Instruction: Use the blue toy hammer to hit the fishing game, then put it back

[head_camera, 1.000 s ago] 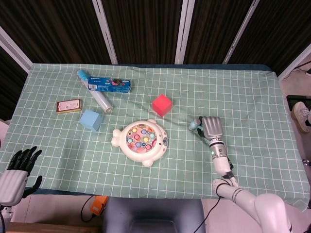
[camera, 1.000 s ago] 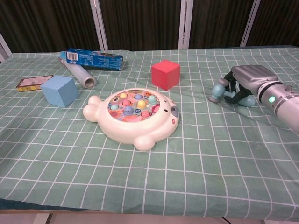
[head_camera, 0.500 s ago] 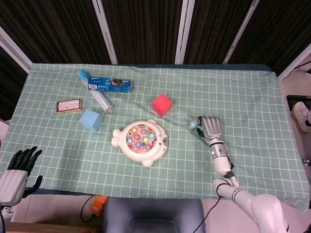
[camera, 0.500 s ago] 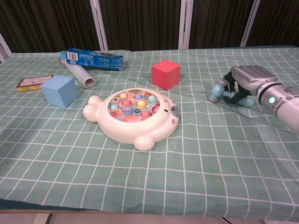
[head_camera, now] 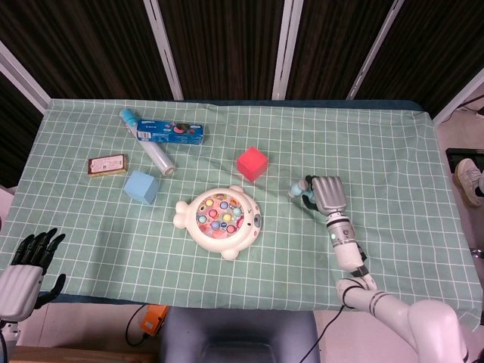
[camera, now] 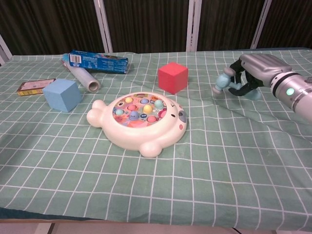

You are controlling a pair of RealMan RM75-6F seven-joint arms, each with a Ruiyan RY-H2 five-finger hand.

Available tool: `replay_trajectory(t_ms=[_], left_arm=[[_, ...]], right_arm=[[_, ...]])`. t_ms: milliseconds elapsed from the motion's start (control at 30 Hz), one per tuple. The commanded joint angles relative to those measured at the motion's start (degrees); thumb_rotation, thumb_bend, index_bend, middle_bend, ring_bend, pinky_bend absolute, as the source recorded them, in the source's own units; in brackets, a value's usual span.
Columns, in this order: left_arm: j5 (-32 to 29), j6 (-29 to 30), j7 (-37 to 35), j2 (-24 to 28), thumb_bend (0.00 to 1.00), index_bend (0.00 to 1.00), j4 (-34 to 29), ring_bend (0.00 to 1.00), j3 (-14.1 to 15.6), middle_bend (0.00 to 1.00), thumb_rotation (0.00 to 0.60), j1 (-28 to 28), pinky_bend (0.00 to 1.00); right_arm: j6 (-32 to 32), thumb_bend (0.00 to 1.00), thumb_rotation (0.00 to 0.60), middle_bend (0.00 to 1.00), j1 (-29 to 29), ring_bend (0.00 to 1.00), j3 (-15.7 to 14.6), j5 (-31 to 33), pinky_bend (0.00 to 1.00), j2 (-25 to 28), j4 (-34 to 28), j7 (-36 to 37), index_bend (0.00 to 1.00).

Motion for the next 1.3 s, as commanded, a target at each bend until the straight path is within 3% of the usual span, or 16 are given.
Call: replay_trajectory(t_ms=[33, 300, 533, 933, 1200, 1300], left_arm=[[0.07, -0.05, 0.02, -0.01, 0.42, 0.00, -0.04, 0.00, 0.02, 0.00, 0.600, -0.04, 0.07], [0.22, -0.09, -0.71, 0.27, 0.42, 0.00, 0.04, 0.00, 0.05, 0.00, 0.600, -0.12, 0.07], [0.82, 1.00, -2.00, 0.77, 0.42, 0.00, 0.25, 0.00, 0.21, 0.00, 0.600, 0.34, 0.07], [1.34, 1.86, -4.11, 1.31, 0.42, 0.00, 0.85, 0.00, 0.27, 0.00, 0.600, 0.63, 0.07], [1.51, 1.94, -4.49, 1.42, 0.42, 0.00, 0.95, 0.00, 0.36, 0.00, 0.600, 0.69, 0.07], [1.84, 2.07, -4.59, 1.47, 0.42, 0.00, 0.93, 0.00, 0.50, 0.00, 0.600, 0.74, 0.07]], right_arm=[[3.38, 0.55, 0.600, 0.75, -1.34, 0.77, 0.15, -1.46, 0.82, 6.08, -11.01, -3.71, 1.00], [5.07, 0.55, 0.600, 0.75, -0.06, 0.77, -1.20, -3.62, 0.82, 14.90, -35.19, -20.17, 1.00], [3.05, 0.55, 0.600, 0.75, 4.37, 0.77, 0.21, 3.89, 0.82, 14.97, -46.72, -35.76, 1.00], [5.78, 0.54, 0.600, 0.75, 16.99, 0.77, 1.81, 23.30, 0.81, 8.16, -48.85, -62.19, 1.00], [7.53, 0.54, 0.600, 0.75, 19.63, 0.76, 0.89, 25.67, 0.81, 5.95, -47.89, -64.90, 1.00], [8.10, 0.54, 0.600, 0.75, 21.13, 0.76, -0.22, 26.50, 0.81, 2.81, -43.69, -65.21, 1.00]])
